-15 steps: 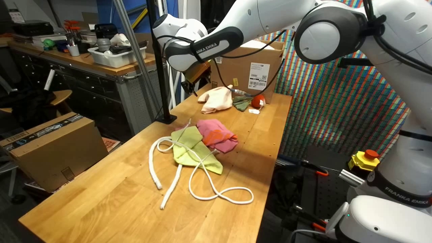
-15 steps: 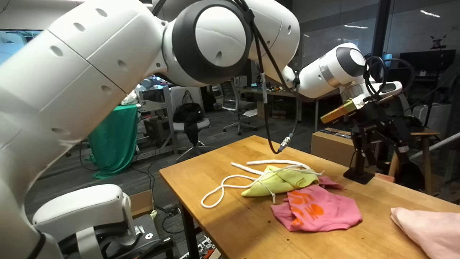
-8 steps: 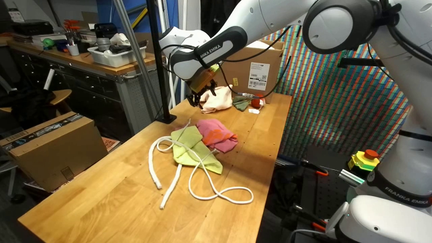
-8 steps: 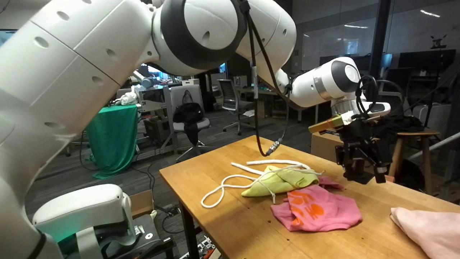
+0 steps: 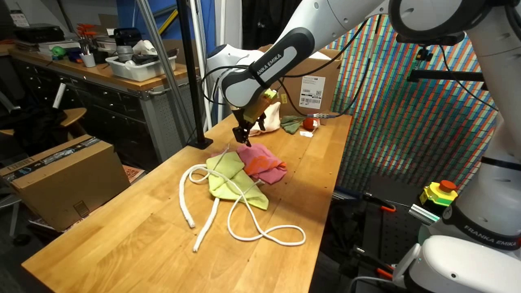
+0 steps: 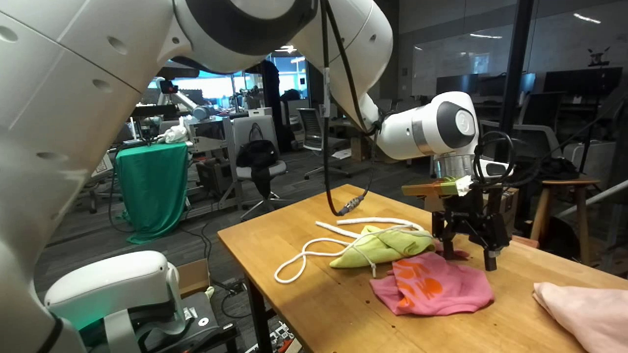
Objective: Pick up the clothes from the table and put them around the table.
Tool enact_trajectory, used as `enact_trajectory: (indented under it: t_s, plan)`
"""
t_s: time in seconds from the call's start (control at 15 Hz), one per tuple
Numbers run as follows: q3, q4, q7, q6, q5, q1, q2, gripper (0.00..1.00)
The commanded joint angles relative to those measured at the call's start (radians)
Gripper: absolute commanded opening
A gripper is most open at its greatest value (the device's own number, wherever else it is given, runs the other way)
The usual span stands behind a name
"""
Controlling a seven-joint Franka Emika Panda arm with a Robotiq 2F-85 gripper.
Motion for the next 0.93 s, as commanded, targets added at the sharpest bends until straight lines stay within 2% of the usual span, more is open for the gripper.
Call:
enact_trajectory:
  t_s: [0.0,0.27,0.53,0.87]
  plan:
    - [0.026,-0.177,-0.099,0.115,0.041,-0.024,-0.106,1.0]
    - [0.05,-0.282,-0.21,0.225,0.074,-0.042,-0.153,1.0]
    - [0.082,-0.349,-0.304,0.277,0.133,-0.059,-0.183,1.0]
    - [0.078,-0.387,-0.33,0.307,0.141,-0.051,-0.182,1.0]
